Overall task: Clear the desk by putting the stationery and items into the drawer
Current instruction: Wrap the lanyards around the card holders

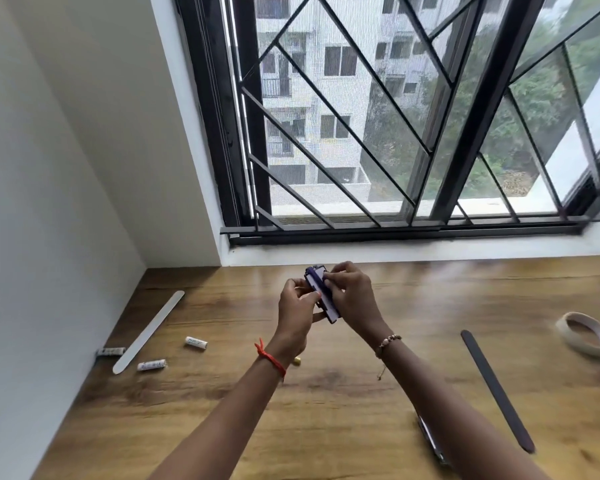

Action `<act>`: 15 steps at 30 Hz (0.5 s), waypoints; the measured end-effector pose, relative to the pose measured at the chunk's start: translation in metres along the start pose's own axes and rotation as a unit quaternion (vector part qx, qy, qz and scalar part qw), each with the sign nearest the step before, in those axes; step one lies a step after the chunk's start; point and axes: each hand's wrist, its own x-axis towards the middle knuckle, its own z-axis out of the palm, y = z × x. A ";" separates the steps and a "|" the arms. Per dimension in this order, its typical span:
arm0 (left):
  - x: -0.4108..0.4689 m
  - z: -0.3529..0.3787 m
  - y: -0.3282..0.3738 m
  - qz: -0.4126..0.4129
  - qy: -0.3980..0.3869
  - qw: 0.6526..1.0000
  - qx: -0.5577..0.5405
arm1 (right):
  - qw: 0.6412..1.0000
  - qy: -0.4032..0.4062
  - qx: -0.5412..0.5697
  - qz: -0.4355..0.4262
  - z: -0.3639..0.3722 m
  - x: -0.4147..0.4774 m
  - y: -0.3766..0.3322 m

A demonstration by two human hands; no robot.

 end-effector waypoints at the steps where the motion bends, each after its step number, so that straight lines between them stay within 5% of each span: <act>1: 0.001 -0.001 0.000 0.000 0.003 1.000 -0.004 | 1.000 -0.025 -0.007 -0.010 0.001 -0.001 0.000; 15: 0.002 0.005 -0.011 -0.013 0.016 1.000 0.007 | 0.998 -0.008 -0.057 -0.007 0.013 -0.011 0.012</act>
